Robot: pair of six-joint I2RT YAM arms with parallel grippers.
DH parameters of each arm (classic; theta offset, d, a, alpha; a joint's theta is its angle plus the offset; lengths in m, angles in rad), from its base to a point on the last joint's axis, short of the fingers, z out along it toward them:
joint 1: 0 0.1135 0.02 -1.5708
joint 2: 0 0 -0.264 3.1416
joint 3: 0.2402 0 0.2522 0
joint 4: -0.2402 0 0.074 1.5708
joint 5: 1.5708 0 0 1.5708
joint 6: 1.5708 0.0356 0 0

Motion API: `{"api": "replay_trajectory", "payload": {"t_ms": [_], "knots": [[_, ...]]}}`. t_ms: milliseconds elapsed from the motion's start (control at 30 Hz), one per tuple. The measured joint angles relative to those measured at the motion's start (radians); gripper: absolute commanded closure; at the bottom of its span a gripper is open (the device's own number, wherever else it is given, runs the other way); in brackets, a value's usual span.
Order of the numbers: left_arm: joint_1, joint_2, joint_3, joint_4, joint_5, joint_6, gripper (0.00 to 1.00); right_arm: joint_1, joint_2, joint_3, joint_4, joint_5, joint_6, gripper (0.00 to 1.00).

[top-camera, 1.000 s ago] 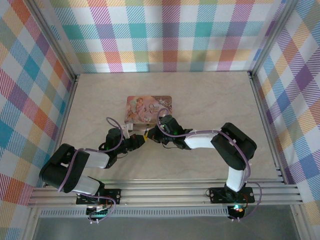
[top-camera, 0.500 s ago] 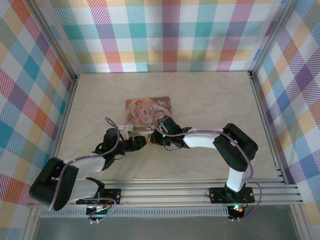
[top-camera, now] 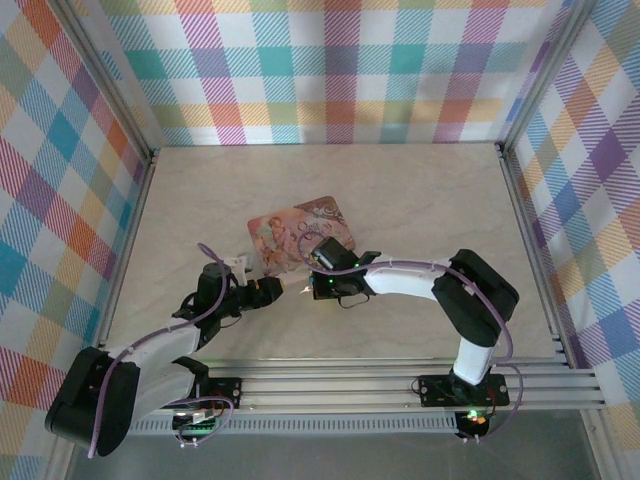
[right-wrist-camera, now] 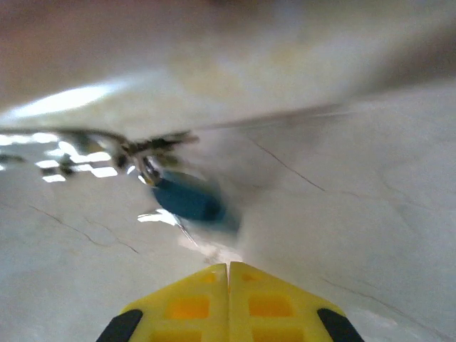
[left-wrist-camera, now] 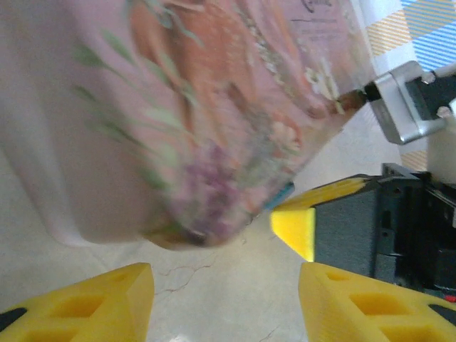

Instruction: Unlock the padlock with the key

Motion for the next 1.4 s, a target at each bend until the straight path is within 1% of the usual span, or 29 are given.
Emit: {"api": "replay_trajectory", "payload": {"t_ms": [200, 300, 333, 400, 467, 567, 700, 833, 1033, 1233, 1333, 1400], "knots": [[0.0, 0.0, -0.002, -0.006, -0.004, 0.0, 0.44, 0.02, -0.023, 0.001, -0.11, 0.027, -0.057, 1.0], [0.0, 0.0, -0.002, -0.006, -0.006, 0.001, 0.44, 0.021, -0.059, -0.01, -0.124, 0.035, -0.068, 1.0], [0.0, 0.0, -0.002, -0.006, -0.008, 0.001, 0.45, 0.021, -0.078, -0.023, -0.113, 0.037, -0.069, 0.92], [0.0, 0.0, -0.002, -0.004, -0.007, 0.0, 0.44, 0.021, -0.139, -0.08, -0.061, 0.041, -0.065, 0.74], [0.0, 0.0, -0.002, -0.002, 0.0, 0.001, 0.44, 0.021, -0.184, -0.14, 0.0, 0.042, -0.06, 0.64], [0.0, 0.0, 0.0, -0.007, 0.005, 0.015, 0.45, 0.019, -0.195, -0.206, 0.102, 0.042, -0.058, 0.56], [0.0, 0.003, 0.023, -0.033, 0.011, 0.056, 0.46, 0.006, -0.158, -0.244, 0.24, 0.018, -0.046, 0.49], [0.0, 0.036, 0.051, -0.037, 0.012, 0.079, 0.47, -0.008, -0.097, -0.245, 0.357, -0.01, -0.038, 0.45], [0.0, 0.092, 0.063, -0.032, 0.019, 0.082, 0.47, -0.009, -0.04, -0.245, 0.472, -0.021, -0.05, 0.45], [0.0, 0.101, 0.063, -0.032, 0.019, 0.086, 0.47, -0.009, -0.007, -0.245, 0.555, -0.021, -0.068, 0.45], [0.0, 0.106, 0.063, -0.032, 0.021, 0.086, 0.48, -0.009, 0.011, -0.245, 0.584, -0.02, -0.076, 0.47], [0.0, 0.111, 0.063, -0.032, 0.027, 0.086, 0.48, -0.009, 0.02, -0.243, 0.602, -0.02, -0.085, 0.53]]}}
